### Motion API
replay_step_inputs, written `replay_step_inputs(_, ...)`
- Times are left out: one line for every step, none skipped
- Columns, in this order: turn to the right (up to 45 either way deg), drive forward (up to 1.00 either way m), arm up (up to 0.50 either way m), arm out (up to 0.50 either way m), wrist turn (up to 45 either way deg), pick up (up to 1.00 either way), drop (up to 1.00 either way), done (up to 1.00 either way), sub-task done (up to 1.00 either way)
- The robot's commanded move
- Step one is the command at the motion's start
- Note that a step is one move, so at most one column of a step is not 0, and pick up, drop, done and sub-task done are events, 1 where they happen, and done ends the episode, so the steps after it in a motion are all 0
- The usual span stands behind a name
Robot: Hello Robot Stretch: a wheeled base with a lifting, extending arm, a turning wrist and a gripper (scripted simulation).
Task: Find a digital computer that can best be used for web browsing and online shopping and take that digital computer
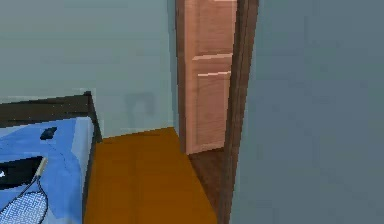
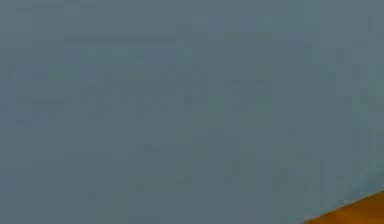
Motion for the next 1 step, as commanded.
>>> replay_step_inputs(-3.0, 0.00, 0.00, 0.00, 0.0, 0.00, 0.00, 0.00, 0.00)
